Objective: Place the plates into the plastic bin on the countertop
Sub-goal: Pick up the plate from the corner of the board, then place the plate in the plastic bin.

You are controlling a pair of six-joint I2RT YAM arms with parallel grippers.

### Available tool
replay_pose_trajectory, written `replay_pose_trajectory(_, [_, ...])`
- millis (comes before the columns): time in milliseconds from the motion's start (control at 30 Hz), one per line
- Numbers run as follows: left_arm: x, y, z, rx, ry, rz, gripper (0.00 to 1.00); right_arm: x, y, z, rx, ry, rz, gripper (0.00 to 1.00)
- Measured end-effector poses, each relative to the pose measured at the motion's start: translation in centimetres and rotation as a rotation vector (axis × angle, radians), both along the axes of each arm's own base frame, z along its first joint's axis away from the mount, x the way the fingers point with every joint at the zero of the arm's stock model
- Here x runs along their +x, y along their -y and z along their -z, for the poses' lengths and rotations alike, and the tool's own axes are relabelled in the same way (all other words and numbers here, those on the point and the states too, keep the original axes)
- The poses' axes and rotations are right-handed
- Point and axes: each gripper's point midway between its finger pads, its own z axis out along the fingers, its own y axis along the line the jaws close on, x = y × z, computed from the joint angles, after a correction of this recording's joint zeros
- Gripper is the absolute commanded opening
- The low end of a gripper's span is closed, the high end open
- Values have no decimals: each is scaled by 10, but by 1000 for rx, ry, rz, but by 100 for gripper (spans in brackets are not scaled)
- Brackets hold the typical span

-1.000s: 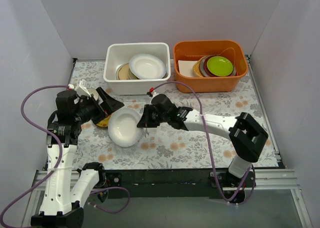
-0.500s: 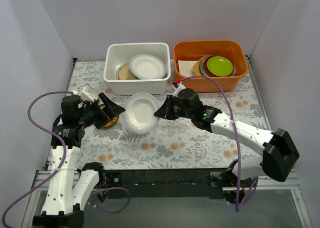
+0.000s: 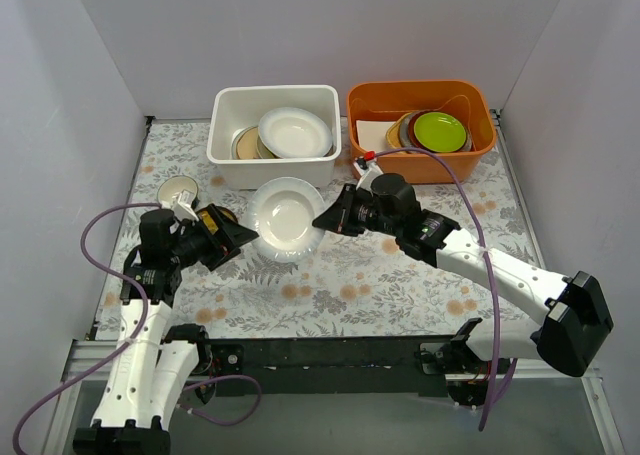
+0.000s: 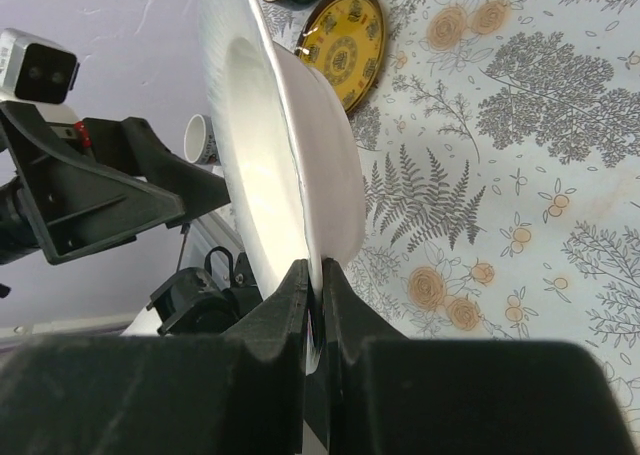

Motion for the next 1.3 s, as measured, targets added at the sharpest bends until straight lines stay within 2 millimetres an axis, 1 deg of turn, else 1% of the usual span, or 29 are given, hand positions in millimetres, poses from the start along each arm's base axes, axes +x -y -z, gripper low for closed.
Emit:
replay_pose_trajectory(200, [5, 7, -1, -66, 31, 6, 76, -7, -6, -7, 40, -18, -41, 3])
replay_pose_trajectory(300, [9, 8, -5, -79, 49, 8, 74, -10, -9, -12, 66, -24, -58, 3])
replay_pose_trajectory(433, [14, 9, -11, -93, 76, 10, 68, -14, -12, -20, 100, -28, -80, 4])
replay_pose_trajectory(467, [15, 10, -12, -97, 82, 10, 62, -14, -13, -21, 106, -29, -85, 4])
replay_pose_trajectory(533, [16, 11, -13, -111, 89, 13, 56, -16, -15, -24, 123, -32, -98, 4])
replay_pose_trajectory(567, [17, 12, -13, -118, 89, 16, 48, -17, -16, -25, 130, -35, -104, 4])
replay_pose_trajectory(633, [18, 14, -14, -131, 89, 28, 39, -18, -19, -27, 145, -43, -118, 5])
replay_pose_trajectory(667, [19, 14, -14, -135, 88, 26, 30, -18, -20, -26, 146, -45, -120, 6])
replay_pose_trajectory(733, [20, 16, -15, -145, 89, 33, 20, -19, -22, -23, 144, -56, -128, 7])
replay_pose_trajectory(767, [20, 16, -16, -148, 96, 40, 15, -19, -22, -21, 142, -61, -131, 11])
replay_pose_trajectory(800, [20, 17, -16, -150, 97, 42, 7, -19, -23, -19, 138, -67, -135, 13])
replay_pose_trajectory(867, [19, 17, -13, -138, 102, 54, 1, -16, -24, -19, 146, -71, -128, 20])
replay_pose_trajectory(900, [19, 17, -12, -142, 97, 56, 0, -13, -23, -21, 156, -75, -118, 24])
replay_pose_trajectory(933, [18, 18, -12, -146, 95, 58, 0, -11, -23, -21, 157, -76, -115, 33])
replay_pose_trajectory(1000, [18, 18, -10, -149, 83, 55, 0, -12, -24, -24, 172, -74, -122, 39])
replay_pose_trajectory(1033, [18, 18, -9, -149, 80, 53, 0, -13, -25, -27, 179, -68, -129, 45])
replay_pose_trajectory(1133, [19, 17, -7, -149, 70, 48, 0, -14, -26, -29, 189, -61, -141, 51])
replay_pose_trajectory(1300, [21, 18, -4, -150, 50, 48, 0, -14, -27, -30, 190, -57, -142, 55])
